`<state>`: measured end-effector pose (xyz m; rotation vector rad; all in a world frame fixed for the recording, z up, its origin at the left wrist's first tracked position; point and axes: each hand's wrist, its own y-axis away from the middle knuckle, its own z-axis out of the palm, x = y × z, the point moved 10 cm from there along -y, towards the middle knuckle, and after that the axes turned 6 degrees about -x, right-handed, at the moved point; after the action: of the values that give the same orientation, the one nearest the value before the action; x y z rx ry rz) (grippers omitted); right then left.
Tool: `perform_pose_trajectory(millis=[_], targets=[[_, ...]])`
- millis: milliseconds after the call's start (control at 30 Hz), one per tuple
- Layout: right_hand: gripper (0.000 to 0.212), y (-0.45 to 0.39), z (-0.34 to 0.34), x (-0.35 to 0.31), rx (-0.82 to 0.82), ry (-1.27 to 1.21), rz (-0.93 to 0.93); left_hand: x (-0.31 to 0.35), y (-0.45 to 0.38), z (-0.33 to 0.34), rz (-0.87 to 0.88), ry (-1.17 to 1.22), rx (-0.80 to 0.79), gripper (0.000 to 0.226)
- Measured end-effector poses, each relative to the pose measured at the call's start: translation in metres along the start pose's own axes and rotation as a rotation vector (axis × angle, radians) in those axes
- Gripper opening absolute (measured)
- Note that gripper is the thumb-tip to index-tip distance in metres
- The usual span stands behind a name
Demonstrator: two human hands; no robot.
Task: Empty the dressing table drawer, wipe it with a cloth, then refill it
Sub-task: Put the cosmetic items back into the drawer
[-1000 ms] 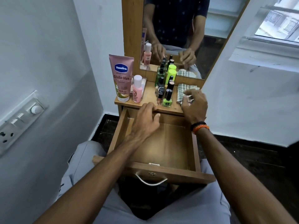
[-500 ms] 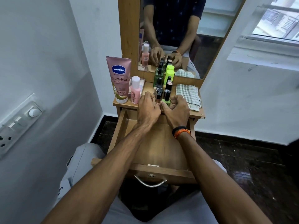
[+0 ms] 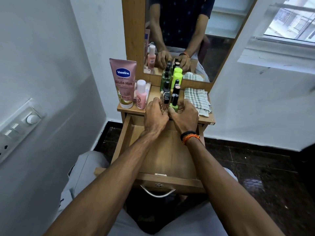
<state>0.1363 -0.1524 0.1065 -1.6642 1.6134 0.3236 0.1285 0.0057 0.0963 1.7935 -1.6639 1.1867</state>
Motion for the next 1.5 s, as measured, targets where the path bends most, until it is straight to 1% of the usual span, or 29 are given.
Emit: perform_pose_trajectory(millis=[233,467,600,700,767,933,1033,1100,1267,1367,1500], targets=[[0.029,-0.001,-0.002,0.007,-0.055,-0.08,-0.013,0.001,-0.003,-0.004,-0.014,0.023,0.04,0.028],[0.03,0.013,-0.019,0.012,-0.003,-0.131,-0.055,0.003,-0.003,-0.008,-0.05,0.02,0.075,0.034],[0.042,0.026,-0.038,0.025,0.024,-0.084,-0.077,-0.004,-0.004,-0.006,-0.081,0.038,0.087,0.034],[0.038,0.04,-0.047,0.039,0.003,-0.084,-0.061,-0.008,-0.003,-0.006,-0.1,0.061,0.1,0.034],[0.036,0.05,-0.045,0.047,-0.054,-0.099,-0.047,-0.009,-0.003,-0.006,-0.094,0.08,0.101,0.033],[0.03,0.077,-0.008,0.054,-0.321,-0.112,0.025,-0.008,-0.002,-0.004,-0.074,0.084,0.11,0.029],[0.023,0.087,0.019,0.059,-0.481,-0.108,0.104,-0.008,-0.003,-0.004,-0.059,0.079,0.103,0.021],[0.02,0.088,0.029,0.064,-0.547,-0.093,0.169,-0.006,-0.003,-0.004,-0.052,0.08,0.091,0.014],[0.022,0.094,0.033,0.075,-0.568,-0.086,0.271,-0.01,0.004,-0.011,-0.044,0.108,0.113,0.007],[0.022,0.099,0.032,0.079,-0.578,-0.086,0.297,-0.014,0.013,-0.017,-0.035,0.117,0.139,0.01],[0.029,0.1,0.028,0.08,-0.554,-0.071,0.303,-0.014,0.034,-0.02,-0.003,0.125,0.155,0.012]])
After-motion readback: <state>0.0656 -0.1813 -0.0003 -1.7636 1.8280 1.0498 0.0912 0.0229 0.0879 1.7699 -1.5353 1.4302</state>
